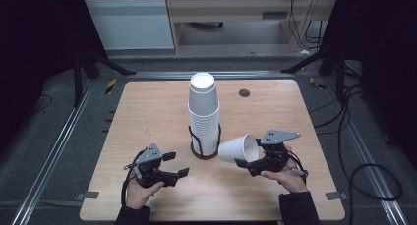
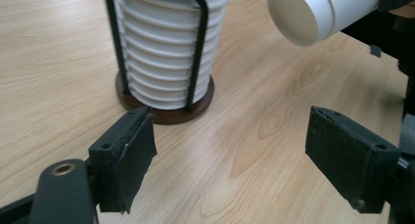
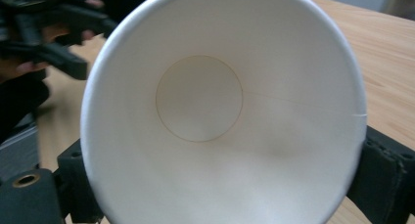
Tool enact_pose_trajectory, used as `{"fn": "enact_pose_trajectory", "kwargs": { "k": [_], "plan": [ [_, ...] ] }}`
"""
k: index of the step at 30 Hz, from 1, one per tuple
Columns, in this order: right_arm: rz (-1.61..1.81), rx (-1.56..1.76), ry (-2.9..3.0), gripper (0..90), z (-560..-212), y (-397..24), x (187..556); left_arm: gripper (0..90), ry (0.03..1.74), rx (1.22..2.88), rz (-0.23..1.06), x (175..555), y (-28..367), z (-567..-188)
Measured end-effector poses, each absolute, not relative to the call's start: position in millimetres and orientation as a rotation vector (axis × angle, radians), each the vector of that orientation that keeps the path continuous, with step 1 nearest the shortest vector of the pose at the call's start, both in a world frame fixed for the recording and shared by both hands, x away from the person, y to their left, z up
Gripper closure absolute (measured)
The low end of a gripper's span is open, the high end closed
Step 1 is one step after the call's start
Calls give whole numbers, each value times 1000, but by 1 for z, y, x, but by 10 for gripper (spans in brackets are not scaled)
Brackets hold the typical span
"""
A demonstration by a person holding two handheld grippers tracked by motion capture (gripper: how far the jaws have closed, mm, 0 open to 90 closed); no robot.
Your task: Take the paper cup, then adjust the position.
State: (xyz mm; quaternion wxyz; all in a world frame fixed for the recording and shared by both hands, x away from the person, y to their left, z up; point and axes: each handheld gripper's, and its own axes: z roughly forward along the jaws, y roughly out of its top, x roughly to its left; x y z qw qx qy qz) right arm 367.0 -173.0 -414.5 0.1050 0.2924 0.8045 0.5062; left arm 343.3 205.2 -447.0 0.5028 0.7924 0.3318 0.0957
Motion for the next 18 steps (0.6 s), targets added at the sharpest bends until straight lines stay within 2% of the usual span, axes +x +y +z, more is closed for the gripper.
{"fn": "enact_pose_trajectory", "kwargs": {
  "k": [18],
  "plan": [
    [1244, 1203, 2219, 90, -408, -193, 384, 182, 940, 1864, 278, 343, 223, -448]
  ]
}}
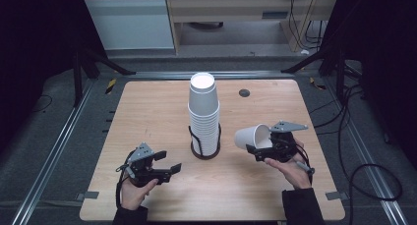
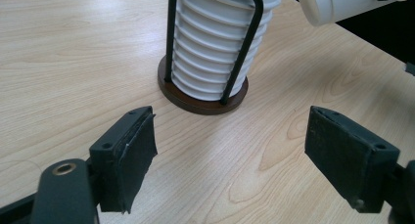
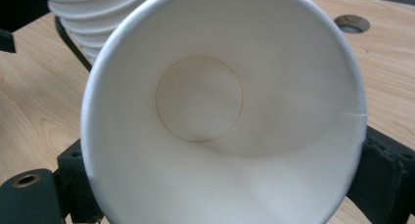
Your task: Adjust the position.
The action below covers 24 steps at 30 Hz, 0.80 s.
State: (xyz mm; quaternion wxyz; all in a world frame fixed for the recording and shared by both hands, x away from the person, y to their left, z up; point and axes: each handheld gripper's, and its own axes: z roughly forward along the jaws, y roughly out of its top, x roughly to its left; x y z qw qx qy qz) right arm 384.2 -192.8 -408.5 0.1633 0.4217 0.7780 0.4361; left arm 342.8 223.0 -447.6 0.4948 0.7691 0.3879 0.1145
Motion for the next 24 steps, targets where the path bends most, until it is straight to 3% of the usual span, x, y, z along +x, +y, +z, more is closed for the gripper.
{"fn": "enact_pose_trajectory", "kwargs": {
  "k": [24],
  "plan": [
    [1096, 1307, 2156, 90, -395, -213, 400, 185, 1047, 1863, 338, 344, 232, -449]
  ]
}}
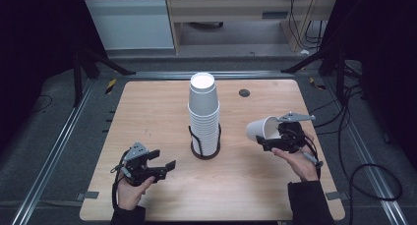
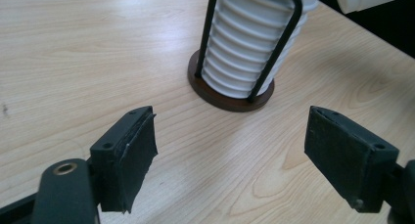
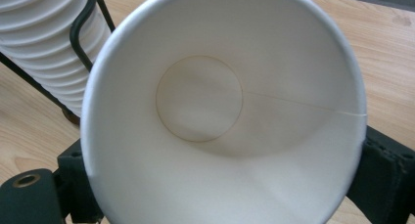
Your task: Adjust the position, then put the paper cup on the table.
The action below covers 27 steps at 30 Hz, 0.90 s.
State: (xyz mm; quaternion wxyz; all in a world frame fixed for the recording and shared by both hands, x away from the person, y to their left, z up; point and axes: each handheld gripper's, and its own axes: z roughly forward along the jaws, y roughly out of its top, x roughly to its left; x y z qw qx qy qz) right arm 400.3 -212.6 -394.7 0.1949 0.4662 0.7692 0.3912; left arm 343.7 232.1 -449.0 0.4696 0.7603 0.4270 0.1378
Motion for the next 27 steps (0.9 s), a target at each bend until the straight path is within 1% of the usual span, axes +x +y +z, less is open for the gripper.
{"fn": "enact_pose_trajectory", "kwargs": {
  "k": [9, 27],
  "plan": [
    [982, 1364, 2145, 90, -395, -219, 408, 184, 1084, 1888, 384, 344, 233, -450],
    [876, 1423, 2144, 90, -391, -228, 424, 179, 1097, 1894, 386, 345, 234, -451]
  ]
}}
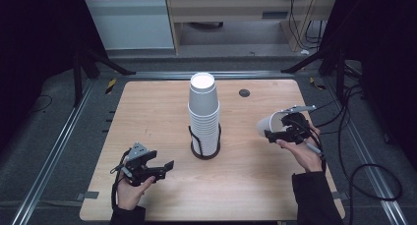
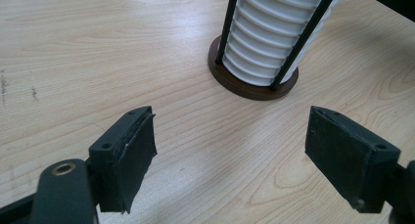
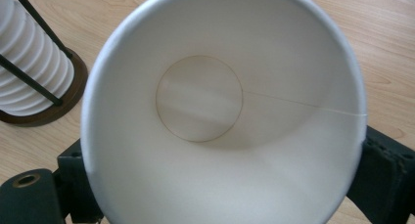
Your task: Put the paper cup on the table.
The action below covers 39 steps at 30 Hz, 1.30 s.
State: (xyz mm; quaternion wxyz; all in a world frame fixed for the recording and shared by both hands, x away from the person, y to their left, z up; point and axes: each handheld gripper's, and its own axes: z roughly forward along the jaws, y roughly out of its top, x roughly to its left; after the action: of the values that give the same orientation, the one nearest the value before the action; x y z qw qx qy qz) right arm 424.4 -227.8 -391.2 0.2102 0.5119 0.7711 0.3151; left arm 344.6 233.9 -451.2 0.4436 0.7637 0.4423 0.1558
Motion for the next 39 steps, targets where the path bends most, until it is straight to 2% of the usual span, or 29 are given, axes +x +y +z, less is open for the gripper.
{"fn": "enact_pose_trajectory", "kwargs": {
  "k": [39],
  "plan": [
    [591, 1525, 2262, 87, -394, -234, 447, 169, 1134, 1931, 393, 346, 236, -456]
  ]
}}
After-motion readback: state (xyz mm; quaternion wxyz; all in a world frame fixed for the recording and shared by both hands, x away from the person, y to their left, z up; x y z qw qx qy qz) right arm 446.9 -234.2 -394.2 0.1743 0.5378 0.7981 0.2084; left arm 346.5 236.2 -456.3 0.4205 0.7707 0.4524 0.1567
